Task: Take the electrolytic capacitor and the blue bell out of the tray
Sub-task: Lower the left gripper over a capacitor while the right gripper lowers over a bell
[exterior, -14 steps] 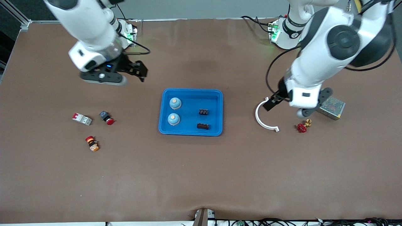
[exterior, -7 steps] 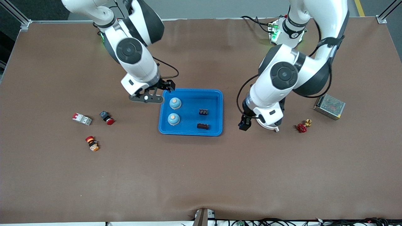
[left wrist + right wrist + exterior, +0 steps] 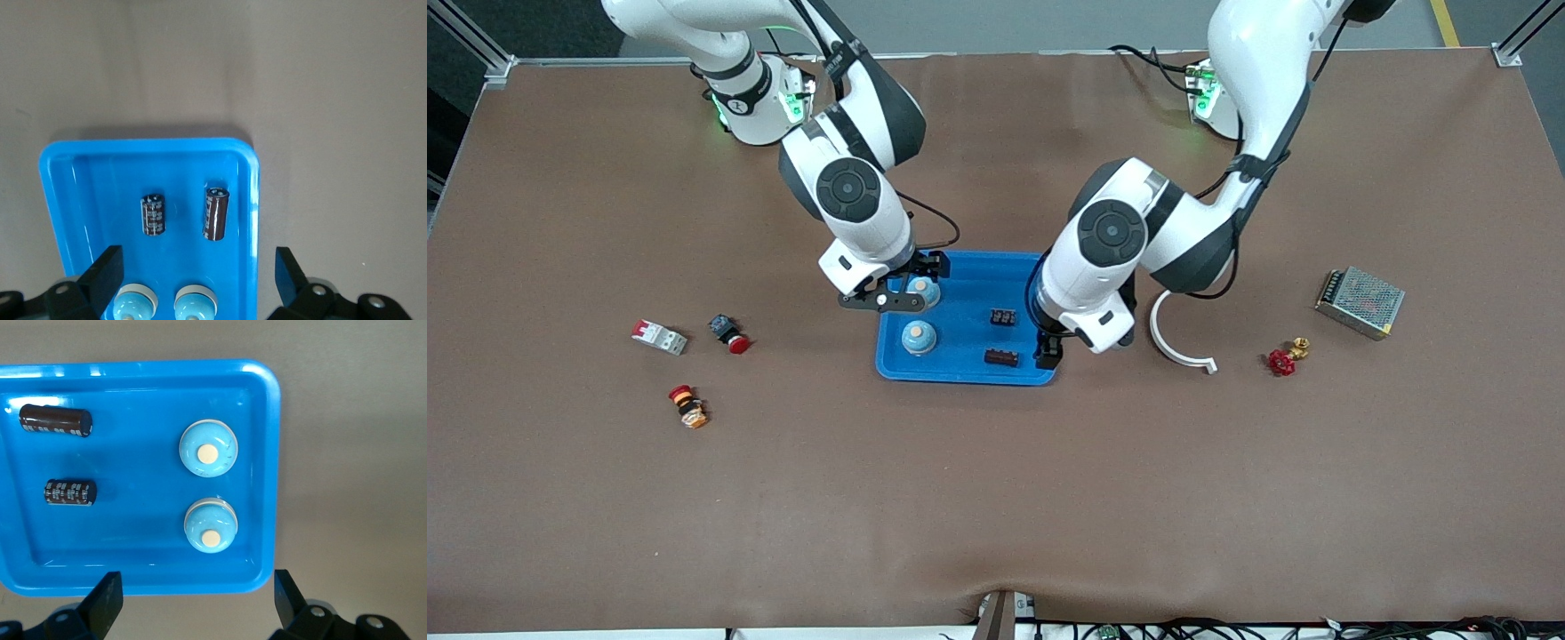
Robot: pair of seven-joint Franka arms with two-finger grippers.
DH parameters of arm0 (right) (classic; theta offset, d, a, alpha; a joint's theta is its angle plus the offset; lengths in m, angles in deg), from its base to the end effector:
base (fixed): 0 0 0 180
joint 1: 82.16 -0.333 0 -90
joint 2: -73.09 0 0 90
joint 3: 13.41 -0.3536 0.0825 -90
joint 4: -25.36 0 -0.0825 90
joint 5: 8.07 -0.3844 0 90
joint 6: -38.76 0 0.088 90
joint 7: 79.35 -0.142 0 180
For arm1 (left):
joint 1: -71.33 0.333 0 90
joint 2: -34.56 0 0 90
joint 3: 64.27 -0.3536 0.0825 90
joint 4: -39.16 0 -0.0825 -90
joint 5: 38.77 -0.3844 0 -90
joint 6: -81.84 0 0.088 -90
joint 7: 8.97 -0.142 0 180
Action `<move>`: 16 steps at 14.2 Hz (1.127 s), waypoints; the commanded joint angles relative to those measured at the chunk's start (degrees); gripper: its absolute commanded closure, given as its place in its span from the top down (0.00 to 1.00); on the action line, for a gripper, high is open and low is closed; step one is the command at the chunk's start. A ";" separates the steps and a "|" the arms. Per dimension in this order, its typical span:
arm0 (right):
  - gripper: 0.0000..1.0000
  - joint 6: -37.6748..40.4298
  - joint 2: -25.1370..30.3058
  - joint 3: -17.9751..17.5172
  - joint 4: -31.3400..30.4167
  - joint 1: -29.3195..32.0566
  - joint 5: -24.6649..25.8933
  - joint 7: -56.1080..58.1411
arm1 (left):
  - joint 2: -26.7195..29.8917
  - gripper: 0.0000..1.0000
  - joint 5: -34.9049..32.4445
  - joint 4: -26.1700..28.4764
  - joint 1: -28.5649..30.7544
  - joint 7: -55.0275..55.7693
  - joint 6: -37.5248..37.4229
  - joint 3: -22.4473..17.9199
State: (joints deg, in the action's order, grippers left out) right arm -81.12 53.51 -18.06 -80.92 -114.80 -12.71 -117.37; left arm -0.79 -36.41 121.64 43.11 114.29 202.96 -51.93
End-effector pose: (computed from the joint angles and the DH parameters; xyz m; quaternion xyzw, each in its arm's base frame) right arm 0.4983 0.3839 0.3308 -0.9971 0.0299 0.0701 0.0061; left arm 0.5839 -0.4648 0.3391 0.7267 0.6815 -0.0735 0.0458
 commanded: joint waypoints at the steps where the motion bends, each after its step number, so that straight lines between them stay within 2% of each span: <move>1: 1.00 -5.17 -0.45 0.60 -3.40 -0.84 -0.72 0.31 | -3.31 1.00 -0.78 -3.02 -2.54 3.73 1.92 -1.36; 5: 1.00 -7.21 -3.62 0.69 -3.59 -2.51 0.33 3.90 | -6.12 1.00 -1.14 -3.02 -5.26 5.15 5.52 -2.76; 9: 1.00 -7.74 -4.32 0.69 -3.85 -2.68 0.42 6.12 | -10.07 1.00 -1.14 -4.42 -8.34 4.54 8.61 -6.01; 11: 1.00 -9.05 -4.41 0.69 -4.72 -2.95 0.51 6.29 | -12.62 1.00 -1.22 -5.92 -8.87 3.14 8.96 -6.10; 16: 1.00 -14.51 -4.59 0.77 -8.42 -3.04 1.74 6.91 | -14.83 1.00 -2.72 -6.01 -9.40 1.81 11.51 -6.19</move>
State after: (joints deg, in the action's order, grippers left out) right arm -94.14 48.53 -18.02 -88.07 -116.96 -11.52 -111.08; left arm -14.38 -38.04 117.52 34.61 116.92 214.22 -57.17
